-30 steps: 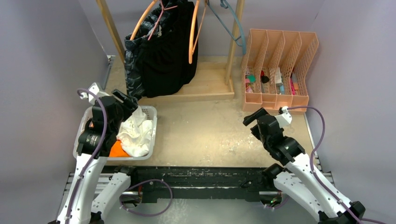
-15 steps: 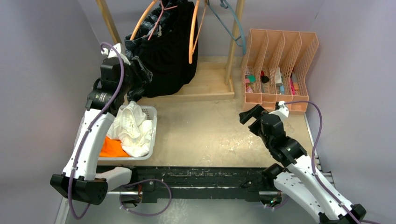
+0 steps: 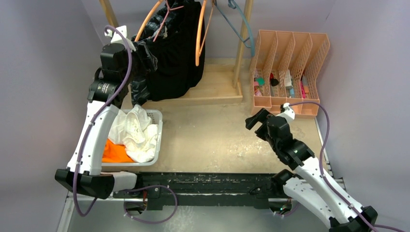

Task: Remove the shorts from the hanger
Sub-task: Pick up the hanger from the clothes rod.

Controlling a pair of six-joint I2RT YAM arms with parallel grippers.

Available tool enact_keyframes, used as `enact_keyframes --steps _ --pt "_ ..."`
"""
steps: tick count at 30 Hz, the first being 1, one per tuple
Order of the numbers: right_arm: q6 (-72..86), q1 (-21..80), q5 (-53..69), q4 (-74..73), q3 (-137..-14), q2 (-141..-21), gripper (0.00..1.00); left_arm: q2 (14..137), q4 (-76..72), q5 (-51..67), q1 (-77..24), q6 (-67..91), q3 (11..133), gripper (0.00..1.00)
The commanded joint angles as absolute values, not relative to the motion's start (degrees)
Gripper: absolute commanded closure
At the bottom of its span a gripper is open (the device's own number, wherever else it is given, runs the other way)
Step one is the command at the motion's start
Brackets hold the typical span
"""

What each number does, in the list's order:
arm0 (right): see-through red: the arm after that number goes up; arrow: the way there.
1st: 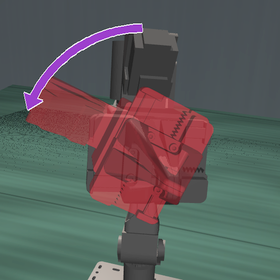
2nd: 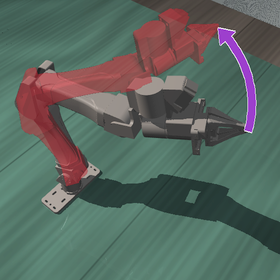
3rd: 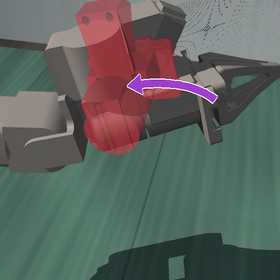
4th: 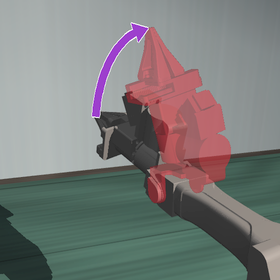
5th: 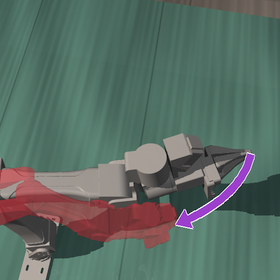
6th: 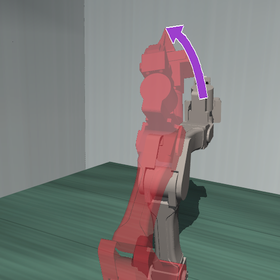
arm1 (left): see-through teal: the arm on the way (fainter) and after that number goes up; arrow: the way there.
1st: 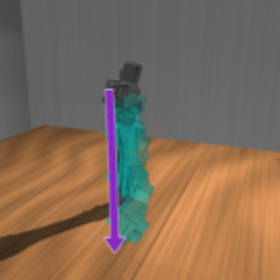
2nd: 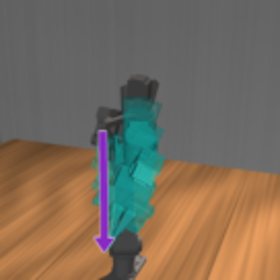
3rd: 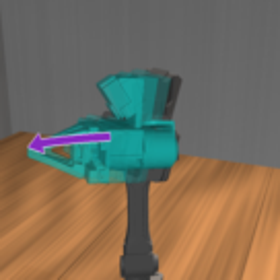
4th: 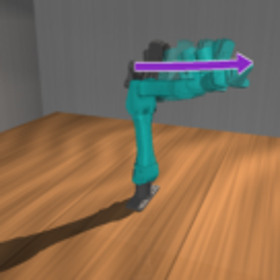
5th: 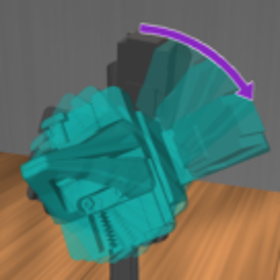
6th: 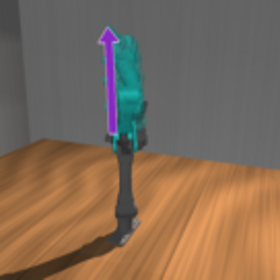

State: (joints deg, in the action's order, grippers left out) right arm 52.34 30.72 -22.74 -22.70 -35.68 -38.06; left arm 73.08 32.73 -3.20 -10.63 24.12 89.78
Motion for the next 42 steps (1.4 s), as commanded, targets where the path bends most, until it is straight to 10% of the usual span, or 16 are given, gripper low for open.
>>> enact_keyframes --steps 1,28,35,42 --pt "51.1 30.7 -22.2 -21.6 -37.7 -38.9 0.01 75.3 29.2 -0.6 -10.5 19.8 93.8 0.32" --pt "51.2 30.7 -22.1 -23.1 -38.0 -40.3 0.01 88.2 30.3 16.5 -10.5 18.6 104.9 0.57" --pt "51.2 30.7 -21.8 -23.2 -38.0 -41.2 0.01 89.3 30.1 16.2 -10.5 18.6 106.3 0.97" --pt "51.7 30.7 -21.2 -23.1 -38.0 -43.4 0.01 86.7 26.5 15.7 -10.5 18.5 104.6 1.00"
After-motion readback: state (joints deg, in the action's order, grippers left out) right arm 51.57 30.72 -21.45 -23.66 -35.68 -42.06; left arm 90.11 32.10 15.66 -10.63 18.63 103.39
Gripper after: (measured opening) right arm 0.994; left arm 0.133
